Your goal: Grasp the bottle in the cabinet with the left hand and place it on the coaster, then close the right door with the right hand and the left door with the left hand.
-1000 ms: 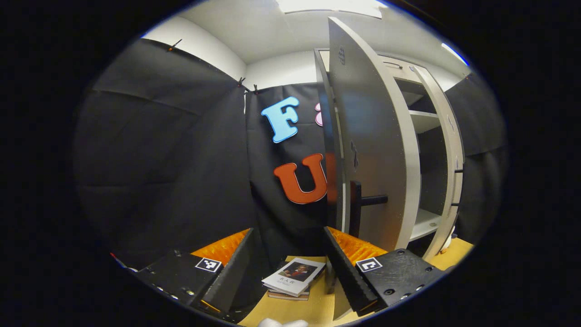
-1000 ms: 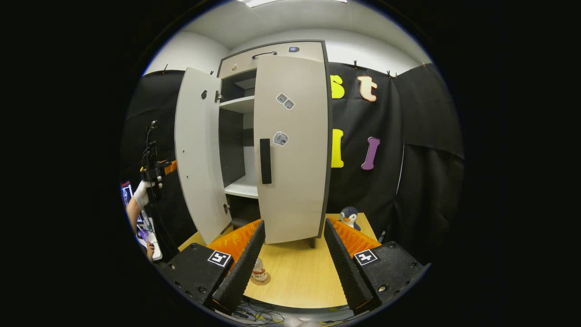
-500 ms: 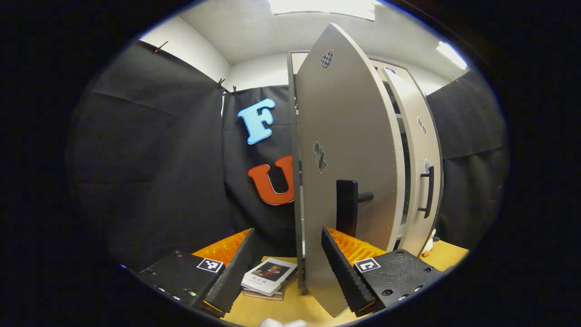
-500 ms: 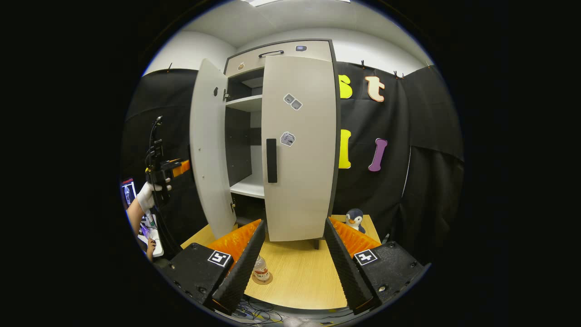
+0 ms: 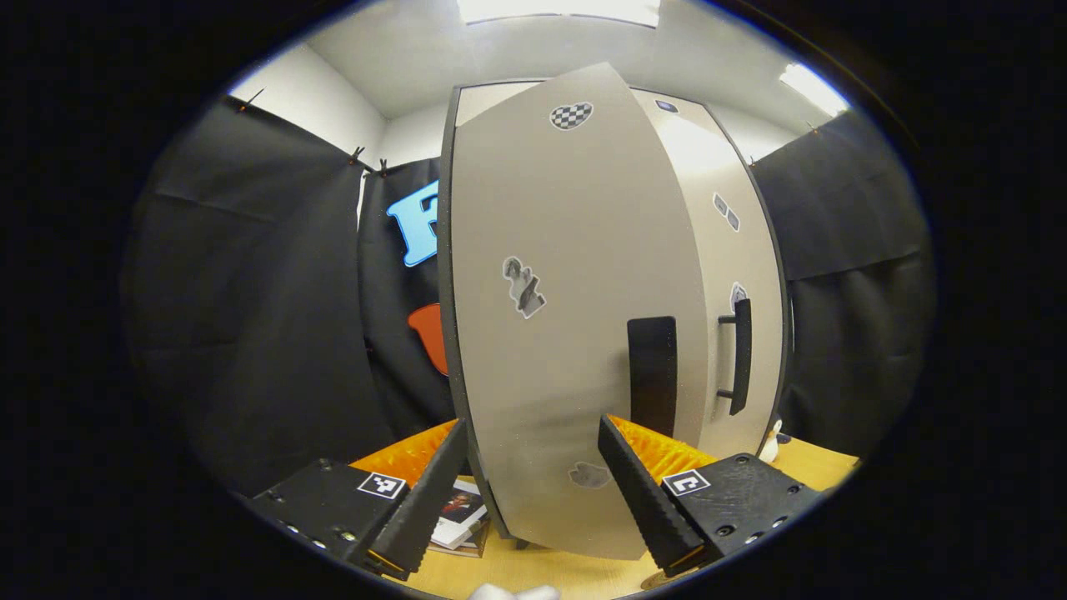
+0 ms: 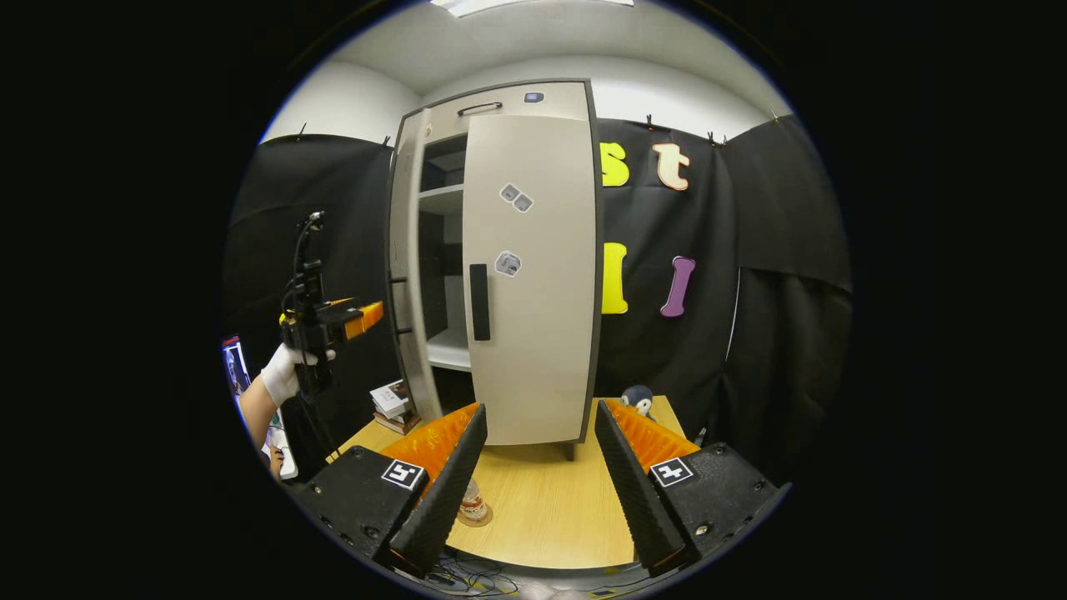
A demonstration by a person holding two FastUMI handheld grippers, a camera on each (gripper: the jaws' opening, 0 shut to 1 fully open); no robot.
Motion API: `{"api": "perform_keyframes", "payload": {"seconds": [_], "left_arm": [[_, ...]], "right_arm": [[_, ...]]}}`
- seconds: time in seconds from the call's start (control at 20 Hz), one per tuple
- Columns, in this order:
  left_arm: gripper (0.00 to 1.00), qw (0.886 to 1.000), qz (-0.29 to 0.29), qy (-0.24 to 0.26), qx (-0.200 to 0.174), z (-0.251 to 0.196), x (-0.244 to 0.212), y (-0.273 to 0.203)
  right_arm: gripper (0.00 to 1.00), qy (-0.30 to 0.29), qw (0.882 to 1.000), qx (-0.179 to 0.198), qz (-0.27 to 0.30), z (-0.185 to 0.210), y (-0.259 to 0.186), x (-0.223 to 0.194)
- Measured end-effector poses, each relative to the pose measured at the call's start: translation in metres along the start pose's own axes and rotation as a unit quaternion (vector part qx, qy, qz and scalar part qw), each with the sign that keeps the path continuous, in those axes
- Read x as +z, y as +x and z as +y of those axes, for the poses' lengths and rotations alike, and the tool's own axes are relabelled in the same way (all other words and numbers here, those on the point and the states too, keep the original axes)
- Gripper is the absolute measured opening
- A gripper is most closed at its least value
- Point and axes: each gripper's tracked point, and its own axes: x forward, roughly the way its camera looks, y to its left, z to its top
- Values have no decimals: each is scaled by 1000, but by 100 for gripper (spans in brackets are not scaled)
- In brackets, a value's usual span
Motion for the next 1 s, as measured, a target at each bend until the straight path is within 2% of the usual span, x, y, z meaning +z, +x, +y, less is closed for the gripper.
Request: {"api": "perform_keyframes", "payload": {"seconds": [0.25, 0.4, 0.8, 1.0], "left_arm": [[96, 999, 12, -33, -5, -4, -9, -49], [95, 999, 9, -44, -8, -6, -6, -88], [96, 999, 3, -5, 45, 23, -9, -175], [96, 999, 14, 0, 46, 24, -19, -193]], "right_arm": [[81, -14, 999, -25, -24, -2, 4, 10], [81, -8, 1000, -18, -24, 12, 14, 7], [81, 6, 999, -7, -41, 48, 28, -5], [81, 8, 999, -1, -50, 64, 32, -7]]}}
